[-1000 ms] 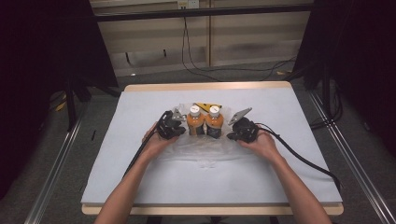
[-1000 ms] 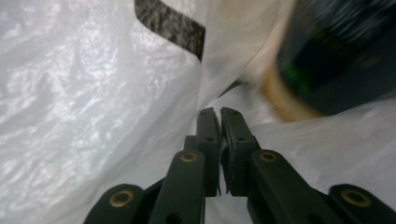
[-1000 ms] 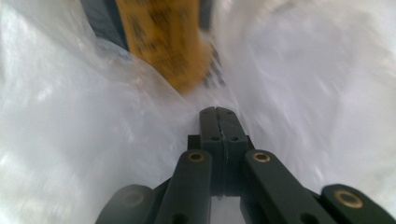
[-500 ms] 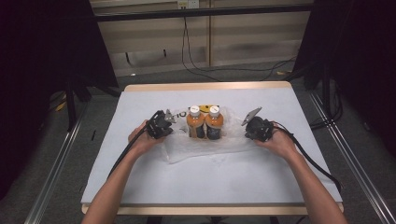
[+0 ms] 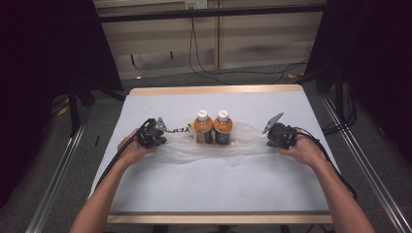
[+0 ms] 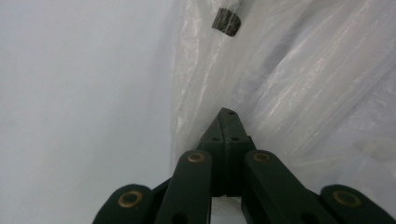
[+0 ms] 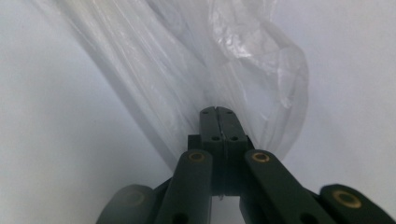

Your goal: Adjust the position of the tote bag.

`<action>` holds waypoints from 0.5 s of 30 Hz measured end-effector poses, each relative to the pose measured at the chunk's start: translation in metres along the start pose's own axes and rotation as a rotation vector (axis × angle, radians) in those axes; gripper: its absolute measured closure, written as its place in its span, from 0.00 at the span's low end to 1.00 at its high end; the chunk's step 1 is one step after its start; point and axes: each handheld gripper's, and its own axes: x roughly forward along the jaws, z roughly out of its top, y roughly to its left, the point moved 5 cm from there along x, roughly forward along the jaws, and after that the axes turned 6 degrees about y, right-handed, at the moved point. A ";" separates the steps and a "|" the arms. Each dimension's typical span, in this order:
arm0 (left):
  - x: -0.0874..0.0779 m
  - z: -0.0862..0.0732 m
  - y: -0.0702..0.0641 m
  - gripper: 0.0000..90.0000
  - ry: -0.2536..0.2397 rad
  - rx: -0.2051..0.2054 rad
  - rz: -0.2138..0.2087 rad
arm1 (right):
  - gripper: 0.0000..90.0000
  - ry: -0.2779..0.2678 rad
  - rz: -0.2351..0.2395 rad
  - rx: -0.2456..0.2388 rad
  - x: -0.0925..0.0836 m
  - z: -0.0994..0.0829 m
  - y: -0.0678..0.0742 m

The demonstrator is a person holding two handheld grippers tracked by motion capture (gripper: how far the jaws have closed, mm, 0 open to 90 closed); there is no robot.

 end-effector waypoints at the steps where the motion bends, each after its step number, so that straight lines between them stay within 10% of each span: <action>1: 0.001 0.001 0.000 1.00 -0.005 0.001 0.002 | 1.00 -0.004 0.007 0.012 -0.001 -0.002 -0.001; 15: 0.013 0.009 0.023 1.00 -0.073 -0.107 -0.051 | 1.00 -0.062 -0.025 0.049 0.004 -0.003 -0.012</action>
